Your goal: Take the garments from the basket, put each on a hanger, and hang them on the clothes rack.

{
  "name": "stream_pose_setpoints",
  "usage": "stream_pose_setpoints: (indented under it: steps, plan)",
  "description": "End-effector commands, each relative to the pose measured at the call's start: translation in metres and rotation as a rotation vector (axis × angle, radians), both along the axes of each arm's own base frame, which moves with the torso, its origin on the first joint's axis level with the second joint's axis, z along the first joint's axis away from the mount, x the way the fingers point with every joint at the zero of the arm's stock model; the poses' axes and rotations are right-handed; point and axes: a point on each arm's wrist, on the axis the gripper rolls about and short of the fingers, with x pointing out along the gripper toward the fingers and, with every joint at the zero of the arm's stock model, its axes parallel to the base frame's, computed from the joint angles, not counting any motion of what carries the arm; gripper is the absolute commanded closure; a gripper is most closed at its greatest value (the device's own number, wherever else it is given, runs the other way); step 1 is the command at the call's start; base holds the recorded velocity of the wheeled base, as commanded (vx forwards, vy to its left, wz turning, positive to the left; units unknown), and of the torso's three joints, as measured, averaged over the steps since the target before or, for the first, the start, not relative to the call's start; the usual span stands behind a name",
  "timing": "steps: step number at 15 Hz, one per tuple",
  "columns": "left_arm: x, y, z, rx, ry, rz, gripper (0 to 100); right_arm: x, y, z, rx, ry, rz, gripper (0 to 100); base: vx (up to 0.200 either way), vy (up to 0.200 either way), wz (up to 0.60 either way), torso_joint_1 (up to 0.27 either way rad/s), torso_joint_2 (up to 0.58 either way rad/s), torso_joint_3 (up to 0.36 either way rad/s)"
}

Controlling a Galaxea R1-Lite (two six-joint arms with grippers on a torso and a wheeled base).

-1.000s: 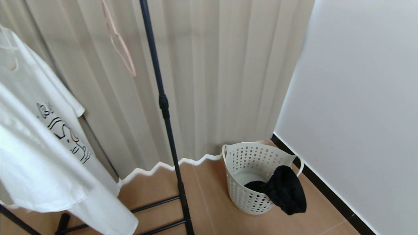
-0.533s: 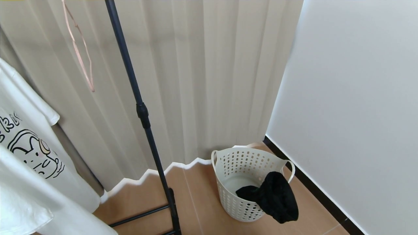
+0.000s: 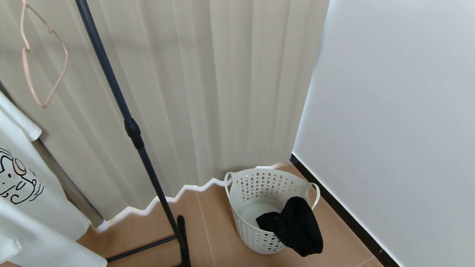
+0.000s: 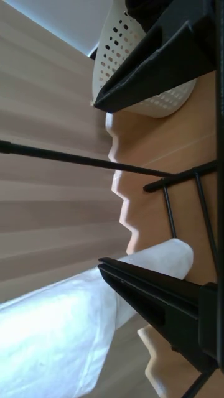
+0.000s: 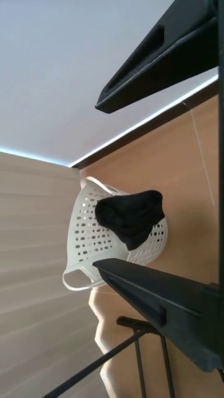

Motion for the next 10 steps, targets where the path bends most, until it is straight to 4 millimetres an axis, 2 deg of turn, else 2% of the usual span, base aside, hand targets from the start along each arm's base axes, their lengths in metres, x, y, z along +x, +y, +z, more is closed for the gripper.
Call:
stream_pose_setpoints:
  steps: [1,7,10]
  plan:
    - [0.0001,0.0,0.0002,0.0,-0.001,0.001,0,0.0001,0.0,0.0001,0.0,0.001,0.001,0,0.0,-0.2,0.0,0.007,0.0,-0.002]
    - [0.0001,0.0,0.0001,0.0,0.001,0.0,0,0.0001,0.0,0.0001,0.0,0.001,0.001,0,0.0,0.0,0.0,0.0,0.0,0.0]
    - [0.0001,0.0,0.0001,-0.003,0.0,0.0,0,0.0001,0.0,0.0001,0.001,0.001,0.001,0,0.0,0.0,0.0,0.004,0.0,-0.149]
